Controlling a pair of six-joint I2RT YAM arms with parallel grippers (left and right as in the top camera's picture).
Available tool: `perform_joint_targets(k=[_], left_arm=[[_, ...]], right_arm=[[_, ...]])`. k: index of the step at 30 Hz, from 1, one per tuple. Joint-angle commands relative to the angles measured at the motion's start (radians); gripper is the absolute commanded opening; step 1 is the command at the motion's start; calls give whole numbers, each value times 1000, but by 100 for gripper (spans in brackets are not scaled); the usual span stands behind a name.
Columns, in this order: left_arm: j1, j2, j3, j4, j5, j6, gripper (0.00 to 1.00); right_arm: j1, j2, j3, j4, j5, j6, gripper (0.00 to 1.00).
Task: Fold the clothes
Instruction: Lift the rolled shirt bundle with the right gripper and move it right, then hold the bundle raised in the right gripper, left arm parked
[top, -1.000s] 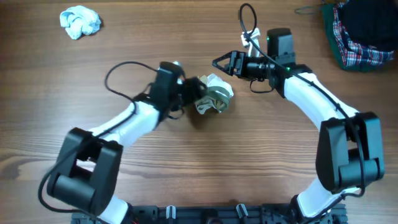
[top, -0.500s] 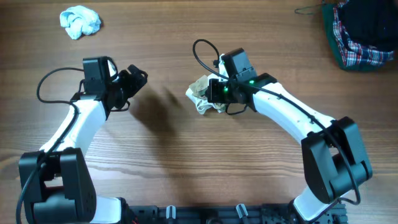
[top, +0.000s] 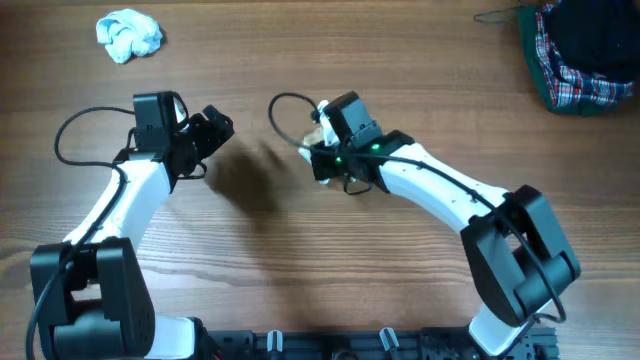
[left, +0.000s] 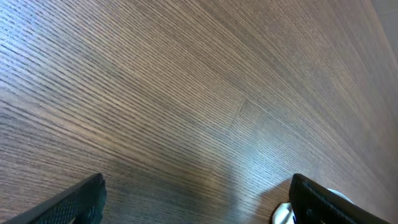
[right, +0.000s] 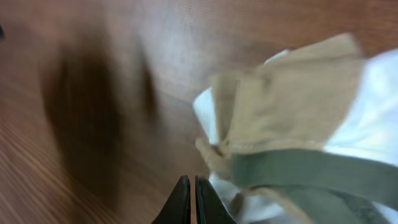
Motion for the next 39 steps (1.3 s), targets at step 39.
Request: perform_joint_targets(k=[39], left_arm=[[3,9,-1,-39,-24,27,94]], right_arm=[[-510,-10,61,-100,-149,120,39]])
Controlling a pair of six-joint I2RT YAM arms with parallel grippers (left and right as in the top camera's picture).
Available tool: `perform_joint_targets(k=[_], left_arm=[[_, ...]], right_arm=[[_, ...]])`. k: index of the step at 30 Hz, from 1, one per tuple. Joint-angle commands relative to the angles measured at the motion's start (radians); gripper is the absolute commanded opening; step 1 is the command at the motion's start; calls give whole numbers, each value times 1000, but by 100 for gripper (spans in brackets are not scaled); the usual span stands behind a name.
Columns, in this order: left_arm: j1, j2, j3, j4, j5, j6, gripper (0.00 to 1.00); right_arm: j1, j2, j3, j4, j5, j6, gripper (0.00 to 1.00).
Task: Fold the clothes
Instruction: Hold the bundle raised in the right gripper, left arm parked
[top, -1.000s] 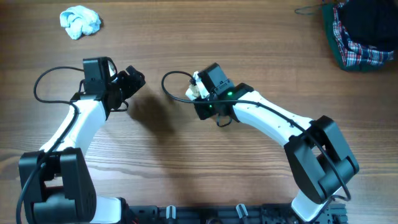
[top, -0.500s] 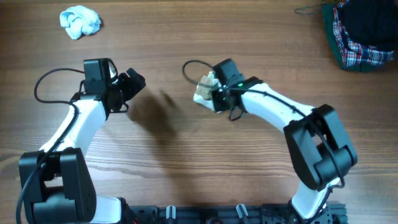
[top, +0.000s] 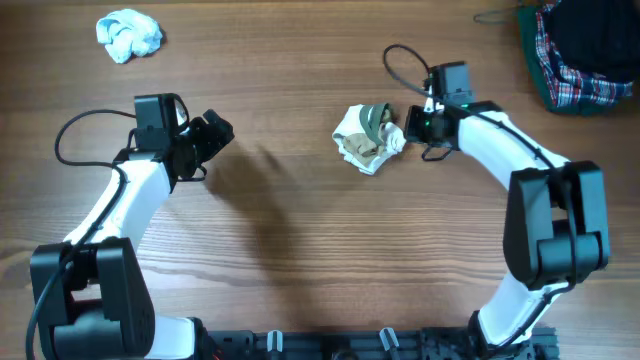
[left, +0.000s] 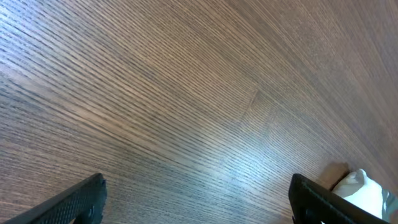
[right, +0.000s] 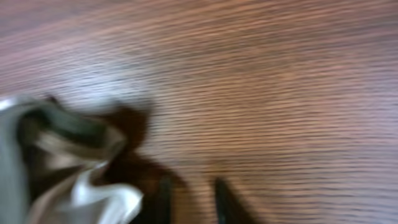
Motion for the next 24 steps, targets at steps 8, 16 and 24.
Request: perform_joint_targets(k=[8,16,24], left_arm=[[3,9,-1,1,-14,24,95],[3,9,-1,-14,-14,24,96],[3,9,-1,-20,-14,24,96]], right_arm=[[31,-136,-34,-167,-323,584,73],[226,-136,-109,-84,-40,882,69],[248,-132,-109,-54,132,786,65]])
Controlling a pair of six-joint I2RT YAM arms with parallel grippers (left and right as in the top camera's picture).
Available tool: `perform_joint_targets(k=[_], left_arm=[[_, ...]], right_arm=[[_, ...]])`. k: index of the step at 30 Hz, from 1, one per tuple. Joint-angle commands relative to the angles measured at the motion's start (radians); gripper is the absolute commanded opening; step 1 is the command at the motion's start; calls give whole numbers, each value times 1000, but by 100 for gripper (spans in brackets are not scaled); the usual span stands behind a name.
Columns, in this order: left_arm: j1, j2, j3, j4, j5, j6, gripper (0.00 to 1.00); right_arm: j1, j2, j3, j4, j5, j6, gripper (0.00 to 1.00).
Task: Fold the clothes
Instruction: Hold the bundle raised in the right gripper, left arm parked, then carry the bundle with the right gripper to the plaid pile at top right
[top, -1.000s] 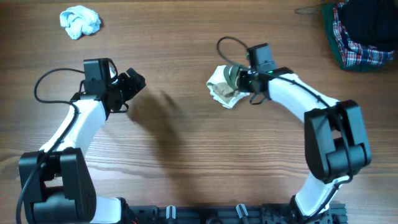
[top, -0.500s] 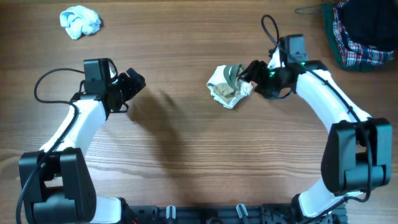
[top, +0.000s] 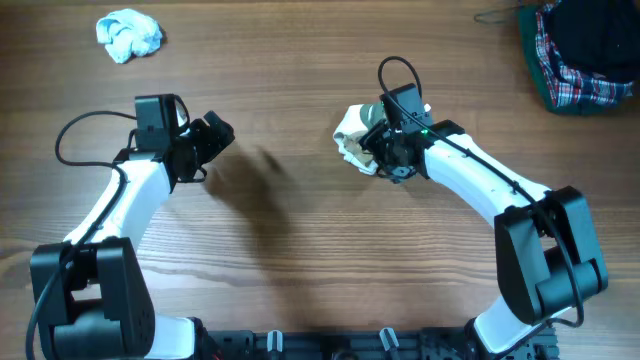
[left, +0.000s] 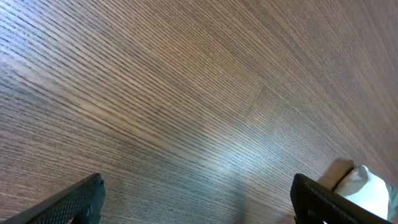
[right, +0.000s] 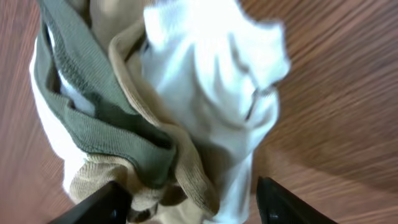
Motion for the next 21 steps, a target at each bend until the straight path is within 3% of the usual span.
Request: perform_joint_targets(k=[1,3,12,14,15,17,21], left_arm=[[3,9,-1,0,-14,24,96],[3,9,-1,0,-14,24,96],[3,9,-1,-1,-16,24,96],[3,9,-1,-1,-22,24,96],[3,9,-1,-1,-22,24,96],[3,9,-1,-1,-22,24,96],[3,9,-1,-2,-34,24,96]], right_arm=[[3,-6,-10,-6,91,-32,63],[3,0,-11,-2,95,-32,56],[3,92,-11,33,94,-85,48],[3,92,-11,71,93,-168,35],[2,92,-11,82,93,-189,19],[2,92,-11,95,93,-210,4],[2,90,-10,143,82,-320,4]])
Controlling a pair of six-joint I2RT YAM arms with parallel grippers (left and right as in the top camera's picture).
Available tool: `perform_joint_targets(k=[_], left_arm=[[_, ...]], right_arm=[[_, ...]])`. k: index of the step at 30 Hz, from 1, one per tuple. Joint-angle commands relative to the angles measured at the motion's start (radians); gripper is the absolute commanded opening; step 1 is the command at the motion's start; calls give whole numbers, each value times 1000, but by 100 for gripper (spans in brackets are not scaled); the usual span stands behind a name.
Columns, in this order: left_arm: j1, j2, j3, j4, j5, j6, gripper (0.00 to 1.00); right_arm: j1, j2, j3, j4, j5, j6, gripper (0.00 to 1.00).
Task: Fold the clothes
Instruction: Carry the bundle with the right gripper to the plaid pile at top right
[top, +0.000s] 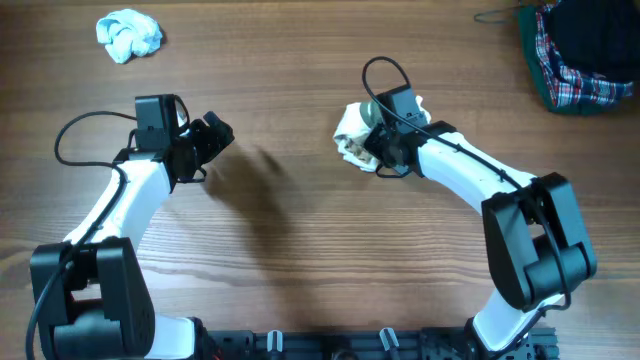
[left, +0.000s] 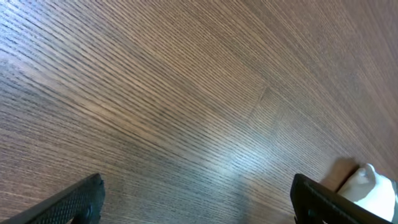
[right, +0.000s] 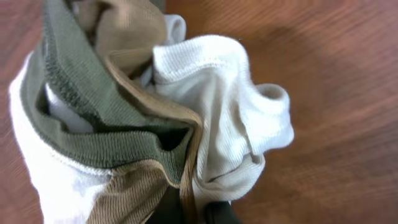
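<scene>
A crumpled white, olive and tan garment (top: 350, 133) lies bunched on the wooden table, right of centre. It fills the right wrist view (right: 155, 112). My right gripper (top: 378, 146) is at the bundle's right side, its jaws shut on a tan fold of the garment (right: 191, 211). My left gripper (top: 222, 130) hovers over bare wood to the left, open and holding nothing (left: 197, 183). A white corner of the garment (left: 373, 186) shows at the lower right of the left wrist view.
A small blue-and-white crumpled cloth (top: 128, 35) lies at the far left back. A pile of plaid and dark clothes (top: 580, 55) sits at the back right corner. Both arm bases stand at the table's front edge.
My right gripper was open with its fingers spread around the bundle. It is now shut on a tan fold, slightly further back and left. The left arm has not moved.
First my right gripper was shut near the middle of the table with the garment by it. Then the bundle lay further right, with the gripper apart at its right side. Afterwards the gripper stood open over the bundle, and now it grips a fold.
</scene>
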Motion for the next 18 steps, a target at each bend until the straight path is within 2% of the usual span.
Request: perform_joint_targets(k=[1,6,11,18], left_arm=[[3,8,0,0,-23,24,96],[3,8,0,-2,-26,24,96],[3,8,0,-1,-26,24,96],[3,8,0,-1,-26,24,96]], right_arm=[[1,18,-8,30,17,-126,4],[-66,-92,23,40,17,-257,4],[-183,-273,32,91,17,-260,4],[-314,-416,32,315,17,-549,4]])
